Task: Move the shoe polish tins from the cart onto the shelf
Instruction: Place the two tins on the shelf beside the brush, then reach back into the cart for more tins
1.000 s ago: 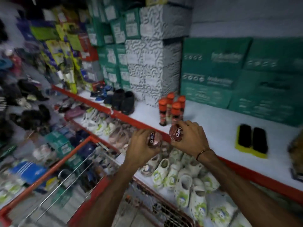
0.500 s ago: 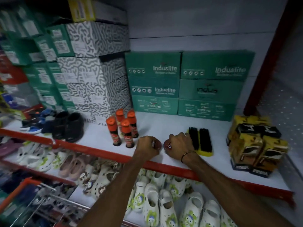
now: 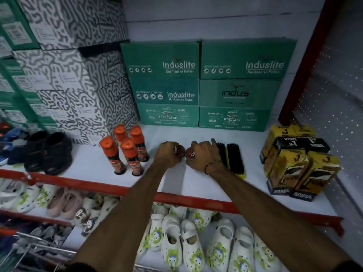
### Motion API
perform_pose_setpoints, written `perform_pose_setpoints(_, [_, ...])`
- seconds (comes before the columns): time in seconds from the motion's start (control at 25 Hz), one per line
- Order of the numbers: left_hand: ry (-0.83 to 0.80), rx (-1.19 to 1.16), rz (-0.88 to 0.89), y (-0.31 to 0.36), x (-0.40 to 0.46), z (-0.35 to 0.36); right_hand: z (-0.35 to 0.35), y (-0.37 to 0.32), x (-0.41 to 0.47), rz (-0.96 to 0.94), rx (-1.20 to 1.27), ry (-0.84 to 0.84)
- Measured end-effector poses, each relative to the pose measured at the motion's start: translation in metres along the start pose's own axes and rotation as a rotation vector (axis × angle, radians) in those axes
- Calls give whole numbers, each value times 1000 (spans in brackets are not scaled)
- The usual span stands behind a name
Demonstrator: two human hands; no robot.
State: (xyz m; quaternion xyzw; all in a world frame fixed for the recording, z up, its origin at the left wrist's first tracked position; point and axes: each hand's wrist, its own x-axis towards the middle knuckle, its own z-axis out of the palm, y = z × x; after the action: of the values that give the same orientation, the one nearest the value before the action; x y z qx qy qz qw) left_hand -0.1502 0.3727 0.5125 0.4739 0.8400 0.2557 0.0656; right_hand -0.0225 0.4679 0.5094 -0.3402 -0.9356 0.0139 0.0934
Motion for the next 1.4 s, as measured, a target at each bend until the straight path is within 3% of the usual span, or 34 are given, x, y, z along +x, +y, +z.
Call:
perform_pose_setpoints(0.12, [162,-95,-1,-3,-22,-13,-15,-16,-23,-26,149,138])
perform_pose_setpoints(0.32, [710,-197,118,-37,-131,-11,-5,-78,-101,-258,381,629])
perform_pose_setpoints(0.48, [778,-139,-58,-104,-232,37,74,-134,-181,-418,574,494])
perform_pose_setpoints(0.6, [574,-109,-250,-153,-307,105,156,-150,-246,-499,540,152])
perform_pose_setpoints(0.68, [166,-78,-449,-182,-359,165,220,-153,-285,-503,430,-198])
perform_pose_setpoints(0.8, [-569,-28,-785,-213,-426,259,307,-146,-330,-487,143,-838])
perform_pose_setpoints(0.88, [-784,13,-775,-224,-460,313,354,-139,-350,-470,8,-1041])
perform_pose_setpoints(0.96, [-871,57,-694,-232,-482,357,394,-141,-368,-482,-67,-1113])
perform_pose_setpoints(1.08, [-771,10,-853,-237,-492,388,432,-150,-383,-568,-173,-1143])
perform_pose_setpoints(1.16, [-712,60,-832,-239,-491,396,449,-152,-388,-631,-215,-1118])
perform_pose_setpoints(1.28, [-742,90,-829,-248,-489,390,454,-151,-381,-647,-207,-1086])
perform_pose_setpoints(1.4, [-748,92,-867,-258,-483,359,440,-152,-366,-542,-155,-1075])
